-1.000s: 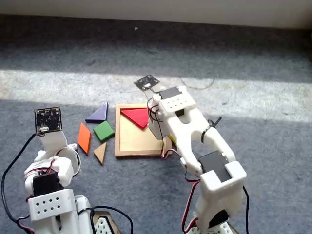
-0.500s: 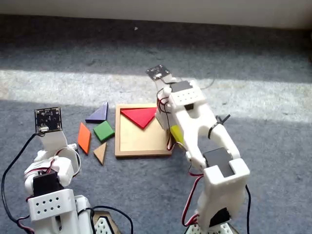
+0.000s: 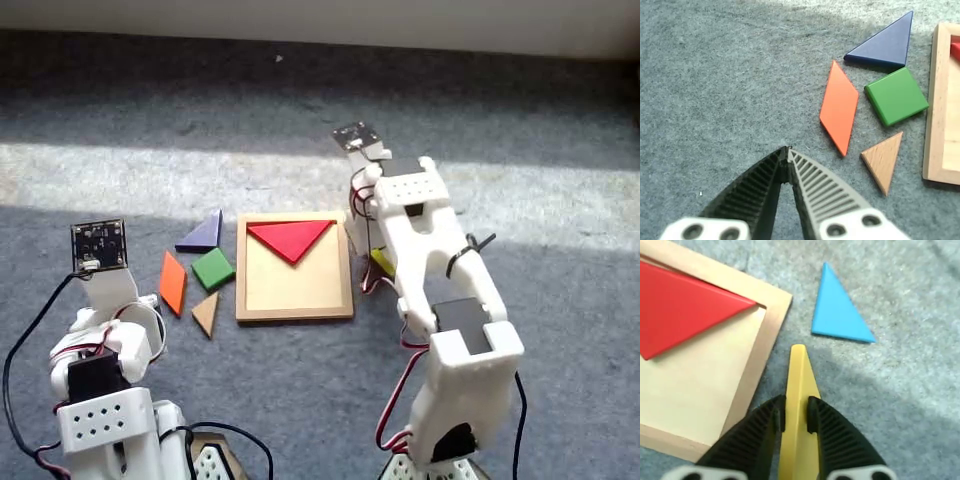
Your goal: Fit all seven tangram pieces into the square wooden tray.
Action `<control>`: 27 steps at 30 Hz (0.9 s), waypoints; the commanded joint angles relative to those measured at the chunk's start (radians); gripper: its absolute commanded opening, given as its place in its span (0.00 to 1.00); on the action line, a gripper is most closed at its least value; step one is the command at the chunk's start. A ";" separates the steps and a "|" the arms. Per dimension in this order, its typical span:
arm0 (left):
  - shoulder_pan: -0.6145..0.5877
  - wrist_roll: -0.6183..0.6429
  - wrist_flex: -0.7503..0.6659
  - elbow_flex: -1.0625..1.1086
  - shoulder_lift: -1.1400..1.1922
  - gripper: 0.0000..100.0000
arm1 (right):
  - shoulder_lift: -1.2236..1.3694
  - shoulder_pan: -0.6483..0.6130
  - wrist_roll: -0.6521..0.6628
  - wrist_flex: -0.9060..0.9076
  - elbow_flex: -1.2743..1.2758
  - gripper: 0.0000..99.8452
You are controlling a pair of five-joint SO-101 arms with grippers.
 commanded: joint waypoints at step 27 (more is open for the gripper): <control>-0.005 -0.006 -0.021 -0.033 -0.008 0.01 | -0.180 0.025 -0.121 0.219 -0.150 0.01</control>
